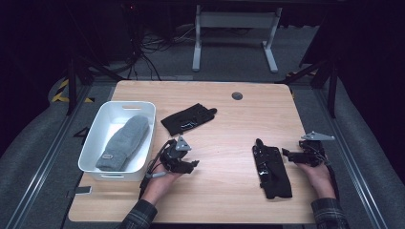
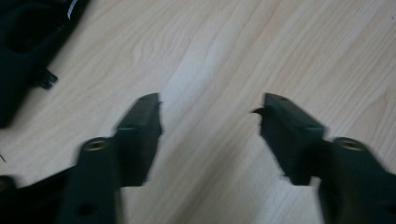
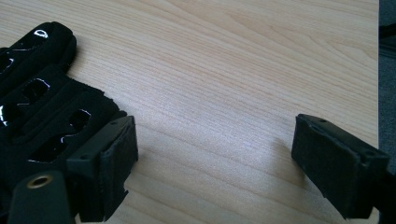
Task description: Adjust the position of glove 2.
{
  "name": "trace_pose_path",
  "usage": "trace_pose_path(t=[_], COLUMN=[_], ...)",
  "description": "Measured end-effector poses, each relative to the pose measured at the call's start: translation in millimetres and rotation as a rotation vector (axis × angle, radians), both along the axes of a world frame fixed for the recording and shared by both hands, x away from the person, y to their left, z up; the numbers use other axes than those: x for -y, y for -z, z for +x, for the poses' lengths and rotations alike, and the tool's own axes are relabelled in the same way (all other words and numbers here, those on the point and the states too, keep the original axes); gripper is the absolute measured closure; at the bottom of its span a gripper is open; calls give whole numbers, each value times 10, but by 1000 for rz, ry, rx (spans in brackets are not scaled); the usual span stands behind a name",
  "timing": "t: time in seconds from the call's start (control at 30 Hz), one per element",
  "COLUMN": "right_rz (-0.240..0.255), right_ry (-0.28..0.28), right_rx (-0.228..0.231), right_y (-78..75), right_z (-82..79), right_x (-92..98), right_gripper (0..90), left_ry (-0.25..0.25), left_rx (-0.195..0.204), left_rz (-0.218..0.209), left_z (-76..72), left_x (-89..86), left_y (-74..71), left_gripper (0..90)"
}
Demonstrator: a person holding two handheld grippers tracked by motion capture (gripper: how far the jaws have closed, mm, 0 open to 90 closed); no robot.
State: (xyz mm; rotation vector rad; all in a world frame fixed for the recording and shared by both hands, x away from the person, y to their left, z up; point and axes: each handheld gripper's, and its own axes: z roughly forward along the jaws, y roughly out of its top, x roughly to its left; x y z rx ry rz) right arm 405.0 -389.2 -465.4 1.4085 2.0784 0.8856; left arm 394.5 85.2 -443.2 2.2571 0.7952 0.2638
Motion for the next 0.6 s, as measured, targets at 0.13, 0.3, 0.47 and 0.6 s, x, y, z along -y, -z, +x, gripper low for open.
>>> trace_pose_path(t=[0.13, 0.3, 0.47, 0.6], right_rz=[4, 4, 4, 4], right_ry=[4, 4, 3, 3], right_rx=[6, 6, 7, 7], right_y=[8, 8, 8, 8], right_z=[8, 9, 9, 9], right_x=[-3, -3, -3, -3], right_gripper=[139, 139, 139, 139], left_ry=[-29, -73, -140, -172], left_rx=[4, 22, 6, 9], left_rz=[-8, 11, -6, 16], left_z=[178, 382, 649, 839], left_x=[44, 93, 113, 129], left_y=[-64, -109, -149, -166], left_gripper=[680, 872, 899, 899])
